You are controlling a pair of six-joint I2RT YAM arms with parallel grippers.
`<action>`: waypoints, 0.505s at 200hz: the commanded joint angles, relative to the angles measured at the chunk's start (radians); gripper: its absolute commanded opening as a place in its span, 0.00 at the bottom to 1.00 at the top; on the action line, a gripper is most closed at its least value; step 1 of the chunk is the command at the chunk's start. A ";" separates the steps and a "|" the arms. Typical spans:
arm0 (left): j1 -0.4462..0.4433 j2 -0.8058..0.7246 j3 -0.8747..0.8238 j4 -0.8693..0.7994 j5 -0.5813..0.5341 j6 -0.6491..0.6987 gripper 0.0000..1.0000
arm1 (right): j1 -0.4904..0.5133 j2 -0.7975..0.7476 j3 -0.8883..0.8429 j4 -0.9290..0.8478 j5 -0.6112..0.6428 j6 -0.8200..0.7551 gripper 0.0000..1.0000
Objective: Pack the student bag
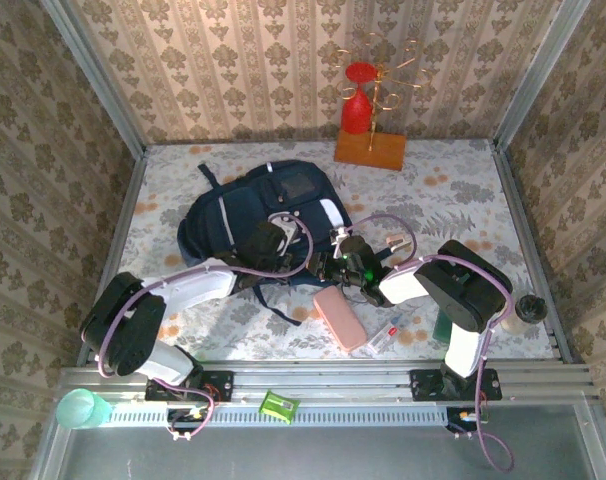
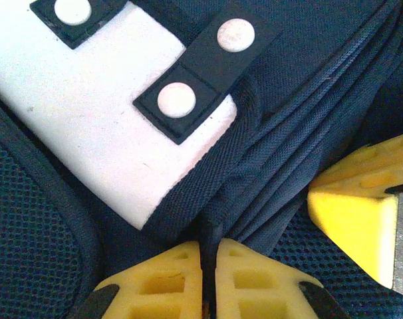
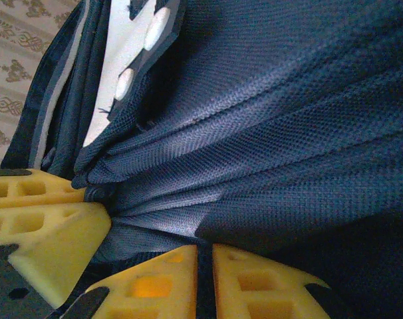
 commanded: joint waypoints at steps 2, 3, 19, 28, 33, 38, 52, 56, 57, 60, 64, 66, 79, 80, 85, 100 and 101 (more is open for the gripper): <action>0.039 -0.016 -0.015 0.026 0.007 -0.033 0.12 | 0.002 0.039 -0.034 -0.113 0.004 0.018 0.17; 0.039 -0.016 -0.016 0.026 0.008 -0.035 0.12 | 0.002 0.039 -0.034 -0.113 0.004 0.018 0.17; 0.049 -0.004 -0.024 0.028 0.024 -0.043 0.15 | 0.002 0.037 -0.034 -0.115 0.004 0.020 0.17; 0.056 0.002 -0.026 0.028 0.031 -0.049 0.17 | 0.001 0.037 -0.032 -0.117 0.005 0.018 0.17; 0.061 0.007 -0.025 0.026 0.035 -0.051 0.17 | 0.002 0.036 -0.032 -0.118 0.006 0.017 0.17; 0.064 0.009 -0.026 0.028 0.038 -0.054 0.18 | 0.002 0.037 -0.032 -0.118 0.006 0.017 0.17; 0.069 0.016 -0.025 0.030 0.041 -0.057 0.19 | 0.002 0.038 -0.031 -0.120 0.006 0.017 0.17; 0.069 0.017 -0.024 0.031 0.042 -0.057 0.19 | 0.002 0.038 -0.031 -0.120 0.006 0.017 0.17; 0.069 0.018 -0.024 0.030 0.041 -0.057 0.19 | 0.002 0.038 -0.031 -0.120 0.006 0.016 0.17; 0.071 0.018 -0.024 0.031 0.040 -0.056 0.19 | 0.002 0.039 -0.029 -0.120 0.005 0.017 0.17; 0.072 0.019 -0.022 0.031 0.040 -0.057 0.19 | 0.002 0.039 -0.029 -0.120 0.004 0.018 0.17; 0.072 0.021 -0.022 0.031 0.041 -0.058 0.19 | 0.002 0.038 -0.029 -0.120 0.004 0.017 0.17; 0.074 0.026 -0.022 0.035 0.043 -0.058 0.19 | 0.002 0.039 -0.029 -0.120 0.004 0.018 0.17; 0.075 0.027 -0.022 0.035 0.043 -0.058 0.19 | 0.002 0.039 -0.029 -0.120 0.004 0.018 0.17; 0.075 0.028 -0.021 0.036 0.043 -0.058 0.18 | 0.002 0.039 -0.029 -0.120 0.005 0.018 0.16; 0.077 0.027 -0.023 0.040 0.046 -0.063 0.16 | 0.002 0.042 -0.028 -0.120 0.004 0.016 0.16; 0.077 0.027 -0.023 0.040 0.046 -0.064 0.16 | 0.002 0.042 -0.029 -0.120 0.004 0.017 0.16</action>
